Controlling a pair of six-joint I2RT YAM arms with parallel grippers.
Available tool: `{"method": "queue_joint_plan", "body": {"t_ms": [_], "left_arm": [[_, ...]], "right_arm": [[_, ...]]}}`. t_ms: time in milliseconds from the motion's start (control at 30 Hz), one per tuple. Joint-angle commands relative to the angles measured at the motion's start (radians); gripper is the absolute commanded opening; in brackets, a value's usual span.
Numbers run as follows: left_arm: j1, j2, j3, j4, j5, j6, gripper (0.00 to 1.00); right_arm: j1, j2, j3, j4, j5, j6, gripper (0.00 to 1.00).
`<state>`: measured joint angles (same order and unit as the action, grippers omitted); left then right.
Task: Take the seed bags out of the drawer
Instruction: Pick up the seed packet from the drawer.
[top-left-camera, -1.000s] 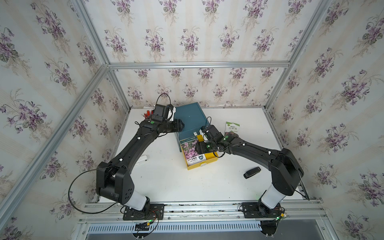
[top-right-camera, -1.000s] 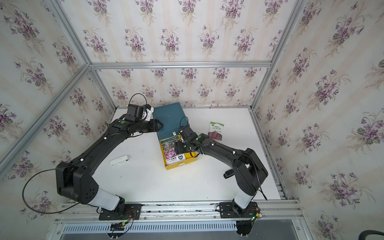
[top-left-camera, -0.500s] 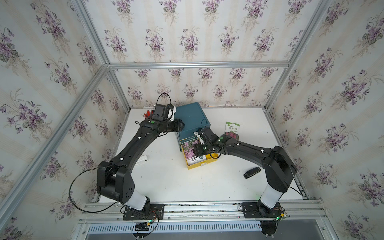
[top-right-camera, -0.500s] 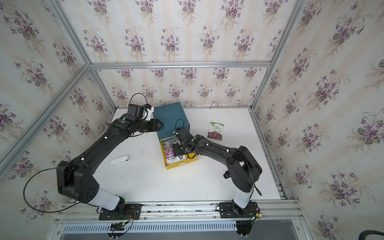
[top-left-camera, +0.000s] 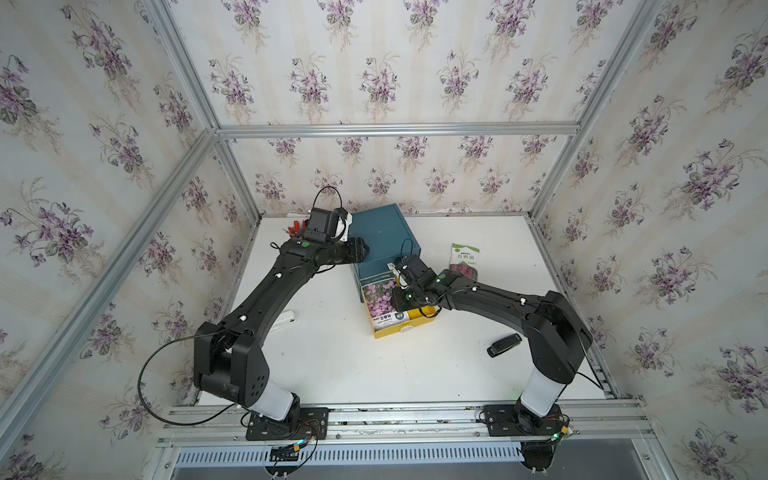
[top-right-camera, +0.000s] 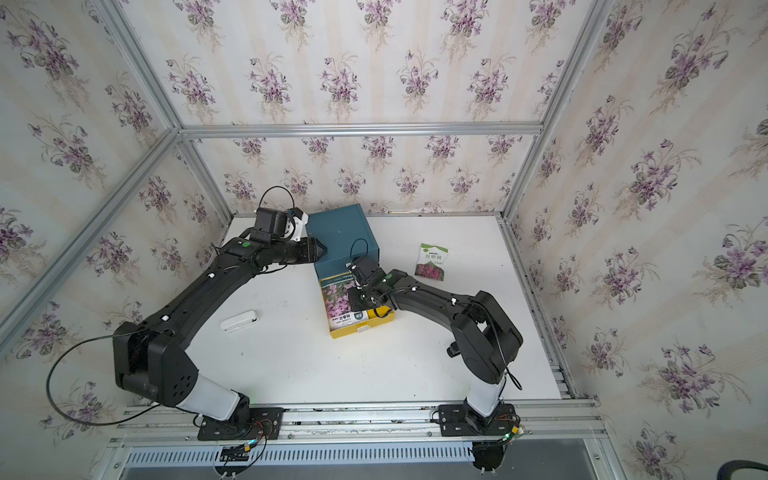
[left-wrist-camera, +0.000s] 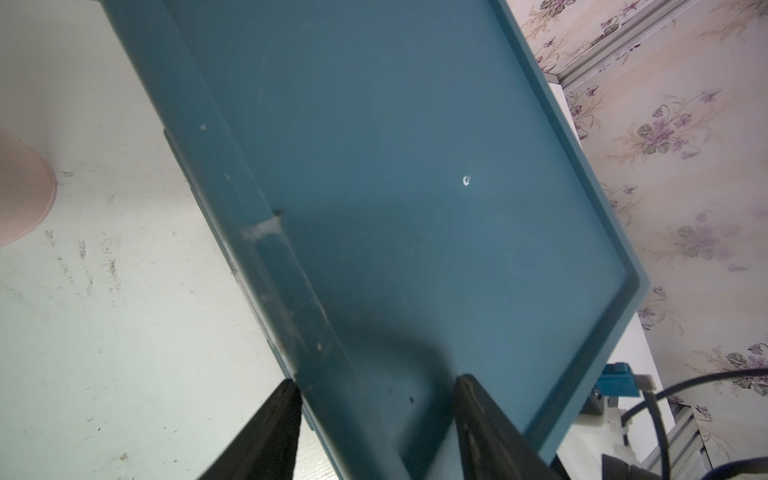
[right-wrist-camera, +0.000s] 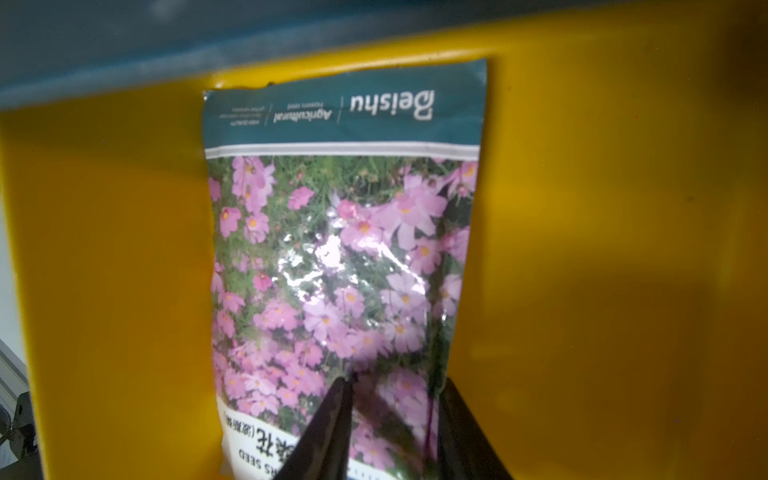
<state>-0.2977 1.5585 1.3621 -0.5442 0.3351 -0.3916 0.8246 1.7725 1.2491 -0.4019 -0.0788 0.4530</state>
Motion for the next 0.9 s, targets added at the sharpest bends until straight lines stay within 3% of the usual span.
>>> {"method": "queue_joint_plan", "body": {"t_ms": [0, 567, 867], "left_arm": [[-0.006, 0.017, -0.021, -0.211, -0.021, 0.051, 0.61], [-0.006, 0.015, -0.015, -0.215, -0.025, 0.051, 0.61], [-0.006, 0.016, -0.015, -0.22, -0.027, 0.054, 0.61]], "right_arm": [[-0.001, 0.008, -0.001, 0.055, -0.009, 0.015, 0.34], [-0.002, -0.017, -0.005, 0.048, 0.014, 0.014, 0.0], [-0.007, -0.063, -0.009, 0.037, 0.011, 0.013, 0.0]]}}
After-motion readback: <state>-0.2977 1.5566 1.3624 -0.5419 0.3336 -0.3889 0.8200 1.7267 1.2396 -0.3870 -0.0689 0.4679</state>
